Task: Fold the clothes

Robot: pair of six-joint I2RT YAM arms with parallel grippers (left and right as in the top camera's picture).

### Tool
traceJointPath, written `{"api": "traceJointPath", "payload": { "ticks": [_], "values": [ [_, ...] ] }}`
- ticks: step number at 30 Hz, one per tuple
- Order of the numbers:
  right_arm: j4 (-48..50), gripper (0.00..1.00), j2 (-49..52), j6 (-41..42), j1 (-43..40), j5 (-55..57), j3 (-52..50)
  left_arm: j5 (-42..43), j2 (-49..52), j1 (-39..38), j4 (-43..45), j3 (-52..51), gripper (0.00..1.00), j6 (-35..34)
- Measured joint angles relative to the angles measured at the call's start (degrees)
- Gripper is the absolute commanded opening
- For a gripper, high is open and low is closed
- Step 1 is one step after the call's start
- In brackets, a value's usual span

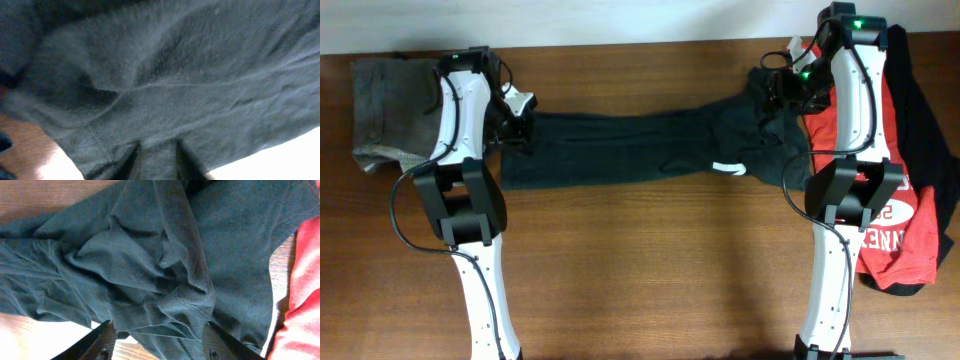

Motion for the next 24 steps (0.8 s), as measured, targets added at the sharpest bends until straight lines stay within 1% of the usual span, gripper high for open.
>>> {"api": "traceJointPath", "payload": {
  "ticks": [1,4,14,24],
  "values": [
    [0.0,0.61,0.0,0.0,0.0,0.0,0.0,0.0,-0.1,0.0,0.2,0.4,0.47,0.1],
    [0.0,0.62,0.0,-0.1,0.0,0.0,0.0,-0.4,-0.3,0.0,1.1,0.6,0.54,-0.3],
    [0.0,0.63,0.0,-0.1,0.0,0.0,0.0,-4.0,-0.4,2.3,9.3,-0.1,0.56,-0.3],
    [0.0,0.64,0.0,0.0,0.0,0.0,0.0,-5.0,-1.7,2.6,13.7,-8.2,0.56,-0.3]
  ]
}}
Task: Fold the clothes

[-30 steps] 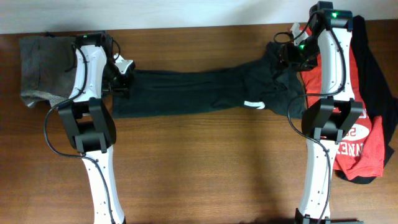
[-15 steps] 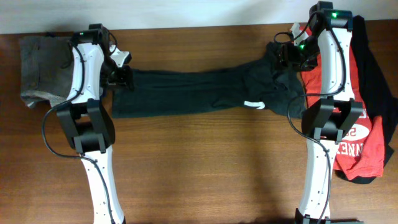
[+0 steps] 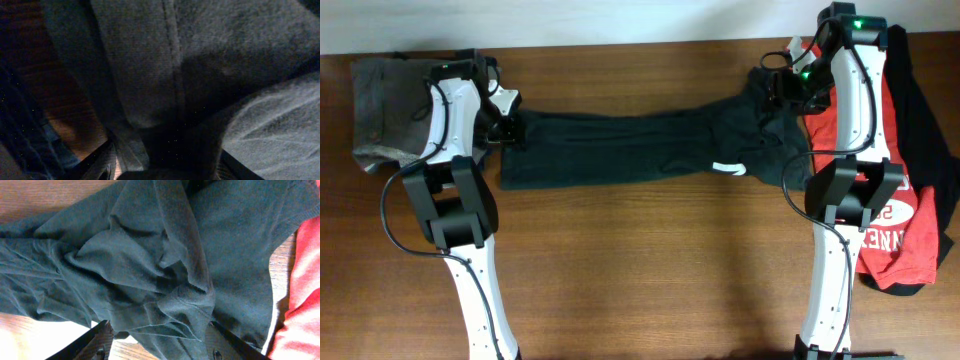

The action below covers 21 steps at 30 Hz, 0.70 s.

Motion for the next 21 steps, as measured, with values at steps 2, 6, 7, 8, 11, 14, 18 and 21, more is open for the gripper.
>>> {"api": "traceJointPath", "payload": {
  "ticks": [2,6,7,8,11,14,18,21],
  "values": [
    [0.0,0.64,0.0,0.0,0.0,0.0,0.0,0.1,-0.7,-0.2,0.7,-1.4,0.56,0.0],
    [0.0,0.64,0.0,0.0,0.0,0.0,0.0,0.3,-2.3,-0.4,1.3,-4.7,0.24,-0.1],
    [0.0,0.64,0.0,0.0,0.0,0.0,0.0,0.2,-2.5,-0.5,1.4,-5.4,0.13,0.0],
    [0.0,0.64,0.0,0.0,0.0,0.0,0.0,0.3,-2.8,-0.5,1.5,-6.0,0.03,-0.1],
    [0.0,0.64,0.0,0.0,0.0,0.0,0.0,0.9,-3.1,-0.7,1.6,-6.8,0.01,0.1],
    [-0.2,0.64,0.0,0.0,0.0,0.0,0.0,1.1,-3.2,-0.6,1.8,-7.0,0.00,-0.2],
    [-0.7,0.64,0.0,0.0,0.0,0.0,0.0,1.5,-3.2,-0.3,1.5,-6.3,0.01,-2.1],
    [-0.9,0.64,0.0,0.0,0.0,0.0,0.0,1.8,-3.2,0.1,1.7,-5.5,0.01,-3.0]
  ]
}}
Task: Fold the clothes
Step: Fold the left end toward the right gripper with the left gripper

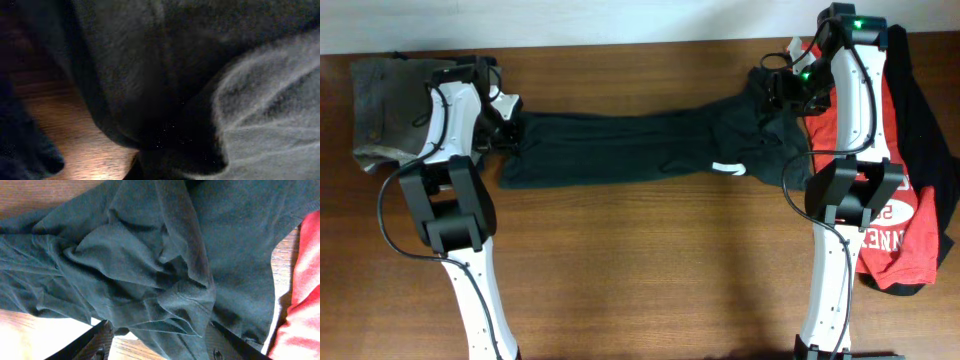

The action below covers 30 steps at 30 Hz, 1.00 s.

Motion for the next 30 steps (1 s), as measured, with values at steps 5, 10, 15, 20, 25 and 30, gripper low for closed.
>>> {"api": "traceJointPath", "payload": {
  "ticks": [5,10,15,20,25,30],
  "values": [
    [-0.5,0.64,0.0,0.0,0.0,0.0,0.0,0.0,-1.4,1.3,0.0,1.8,0.01,-0.8],
    [-1.2,0.64,0.0,0.0,0.0,0.0,0.0,0.0,-7.0,2.8,-0.2,2.1,0.00,-1.0],
    [-2.0,0.51,0.0,0.0,0.1,-1.7,0.0,0.0,-12.9,3.7,-0.2,2.8,0.00,-1.1],
    [-1.4,0.04,0.0,-0.3,1.0,-6.0,-1.3,0.0,-16.7,3.7,0.0,3.0,0.00,-1.1],
    [2.6,0.04,0.0,0.2,3.7,-10.9,-6.9,0.0,-17.9,3.1,0.0,3.0,0.00,-1.1],
    [8.6,0.04,0.0,1.6,7.7,-13.7,-14.6,0.0,-17.9,1.2,1.7,3.0,0.00,-1.2]
  ]
}}
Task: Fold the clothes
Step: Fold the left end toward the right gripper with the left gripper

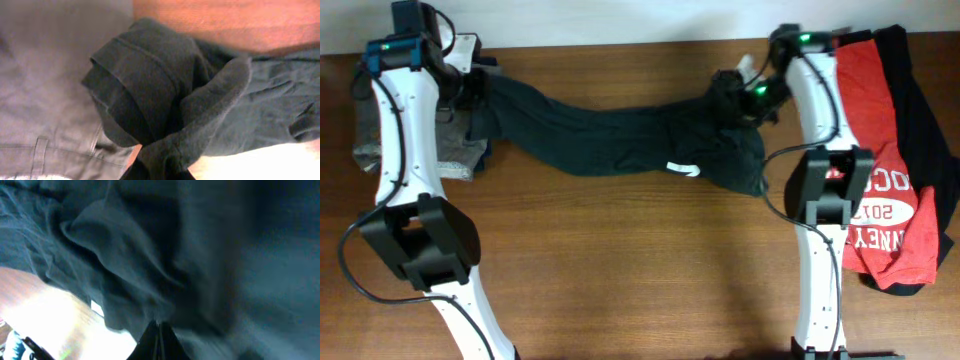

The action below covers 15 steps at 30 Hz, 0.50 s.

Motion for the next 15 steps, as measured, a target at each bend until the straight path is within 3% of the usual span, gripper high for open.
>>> {"api": "traceJointPath", "payload": {
  "ticks": [7,15],
  "values": [
    [5.6,0.04,0.0,2.9,1.8,-1.3,-9.1,0.0,0.0,-6.6,2.8,0.0,0.00,0.2],
    [5.9,0.04,0.0,3.4,0.7,-1.9,-9.7,0.0,0.0,-14.5,3.1,0.0,0.00,0.3]
  ]
}}
